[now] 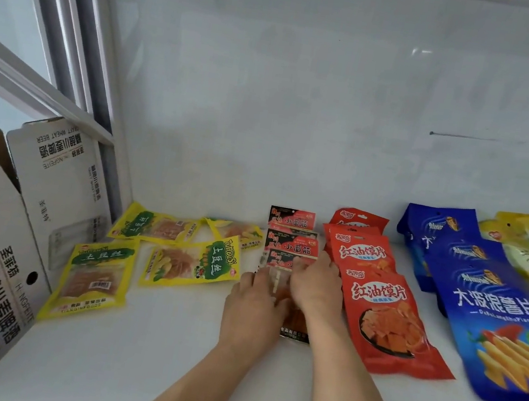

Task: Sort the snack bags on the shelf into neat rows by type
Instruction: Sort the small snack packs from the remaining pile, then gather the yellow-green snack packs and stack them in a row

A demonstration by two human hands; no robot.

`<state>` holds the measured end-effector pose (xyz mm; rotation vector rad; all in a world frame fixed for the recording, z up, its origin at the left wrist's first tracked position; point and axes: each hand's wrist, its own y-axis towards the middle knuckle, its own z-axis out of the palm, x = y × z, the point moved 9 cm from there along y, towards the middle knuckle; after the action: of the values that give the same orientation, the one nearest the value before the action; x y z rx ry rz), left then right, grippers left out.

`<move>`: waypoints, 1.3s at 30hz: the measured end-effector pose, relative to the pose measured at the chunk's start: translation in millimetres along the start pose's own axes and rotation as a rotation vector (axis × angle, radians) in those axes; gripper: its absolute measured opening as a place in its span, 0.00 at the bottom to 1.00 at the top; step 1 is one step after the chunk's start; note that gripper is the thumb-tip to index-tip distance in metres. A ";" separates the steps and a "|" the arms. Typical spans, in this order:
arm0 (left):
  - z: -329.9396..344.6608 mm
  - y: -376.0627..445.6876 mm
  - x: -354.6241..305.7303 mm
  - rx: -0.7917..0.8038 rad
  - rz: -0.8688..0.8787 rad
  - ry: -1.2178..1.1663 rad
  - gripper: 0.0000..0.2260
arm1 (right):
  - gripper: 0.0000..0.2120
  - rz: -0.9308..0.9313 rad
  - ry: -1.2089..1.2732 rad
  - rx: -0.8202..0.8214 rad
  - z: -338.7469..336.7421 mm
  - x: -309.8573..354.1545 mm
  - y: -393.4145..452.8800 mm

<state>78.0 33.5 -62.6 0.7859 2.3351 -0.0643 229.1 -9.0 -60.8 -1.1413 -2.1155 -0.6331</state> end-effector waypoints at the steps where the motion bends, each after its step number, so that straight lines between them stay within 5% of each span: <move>1: 0.7 0.8 0.4 -0.004 -0.003 -0.001 0.28 | 0.29 -0.022 -0.038 -0.011 -1.9 2.6 -1.0; 15: -87.0 5.3 49.7 -0.310 -0.123 -0.076 0.17 | 0.23 -0.395 -0.111 0.099 18.6 89.6 -10.5; 23: -148.7 48.9 145.3 -0.339 -0.186 0.260 0.20 | 0.24 -0.405 -0.140 0.246 82.0 134.6 -8.5; 28: -148.3 89.7 182.1 -0.184 -0.179 0.427 0.22 | 0.27 -0.343 -0.213 0.270 114.6 146.4 -5.6; 35: -112.3 103.3 183.2 0.145 -0.171 0.373 0.26 | 0.34 -0.188 -0.342 0.351 143.5 137.3 -6.8; 39: -108.0 92.9 179.9 0.187 -0.179 0.404 0.30 | 0.33 -0.203 -0.345 0.292 141.5 132.4 -15.8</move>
<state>-40.7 229.6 -73.5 0.7291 2.8117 -0.2222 116.9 149.8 -61.8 -0.9301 -2.5388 -0.2099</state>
